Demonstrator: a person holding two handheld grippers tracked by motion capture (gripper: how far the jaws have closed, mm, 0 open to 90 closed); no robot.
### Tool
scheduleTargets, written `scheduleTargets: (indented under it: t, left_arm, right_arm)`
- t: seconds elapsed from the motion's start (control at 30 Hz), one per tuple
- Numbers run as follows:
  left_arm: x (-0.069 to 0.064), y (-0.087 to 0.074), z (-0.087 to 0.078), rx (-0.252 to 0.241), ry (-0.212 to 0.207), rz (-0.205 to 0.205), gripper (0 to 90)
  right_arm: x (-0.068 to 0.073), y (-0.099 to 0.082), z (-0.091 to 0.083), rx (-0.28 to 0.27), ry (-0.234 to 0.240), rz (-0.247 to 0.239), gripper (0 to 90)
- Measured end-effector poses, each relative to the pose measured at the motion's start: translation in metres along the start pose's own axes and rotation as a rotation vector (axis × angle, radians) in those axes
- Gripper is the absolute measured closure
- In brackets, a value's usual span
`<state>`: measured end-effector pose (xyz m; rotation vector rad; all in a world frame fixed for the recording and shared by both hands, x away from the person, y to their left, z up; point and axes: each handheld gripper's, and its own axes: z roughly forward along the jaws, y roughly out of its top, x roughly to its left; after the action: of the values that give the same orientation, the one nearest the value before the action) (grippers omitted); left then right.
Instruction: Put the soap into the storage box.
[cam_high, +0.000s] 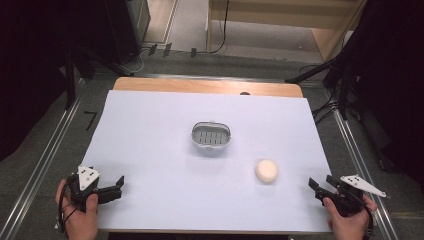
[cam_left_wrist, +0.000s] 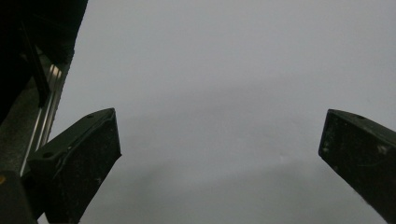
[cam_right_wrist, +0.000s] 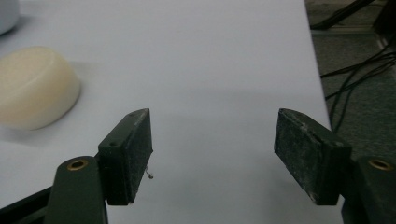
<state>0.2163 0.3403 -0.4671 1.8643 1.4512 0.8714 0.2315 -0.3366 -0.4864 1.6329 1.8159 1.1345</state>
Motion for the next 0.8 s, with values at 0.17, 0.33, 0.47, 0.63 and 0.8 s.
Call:
scheduleTargets:
  t: [0.17,0.33,0.47,0.63,0.8]
  left_arm:
    - [0.000,0.000,0.000,0.004,0.001,0.006,0.0]
    - [-0.001,0.000,0.000,-0.004,0.004,0.005,0.0]
    - [-0.001,0.000,0.000,-0.001,0.004,0.007,0.0]
    - [-0.001,0.000,0.000,0.003,0.002,0.007,0.0]
    - [-0.001,0.000,0.000,0.001,-0.002,0.008,0.0]
  right_arm:
    - [0.006,0.002,0.004,0.015,0.016,-0.023,30.1]
    - [0.015,0.009,0.010,0.037,0.105,-0.069,41.3]
    - [0.022,0.013,0.011,0.078,0.084,-0.138,40.7]
    - [0.035,0.020,0.015,0.170,0.050,-0.211,36.0]
    - [0.041,0.029,0.020,0.241,0.088,-0.176,24.2]
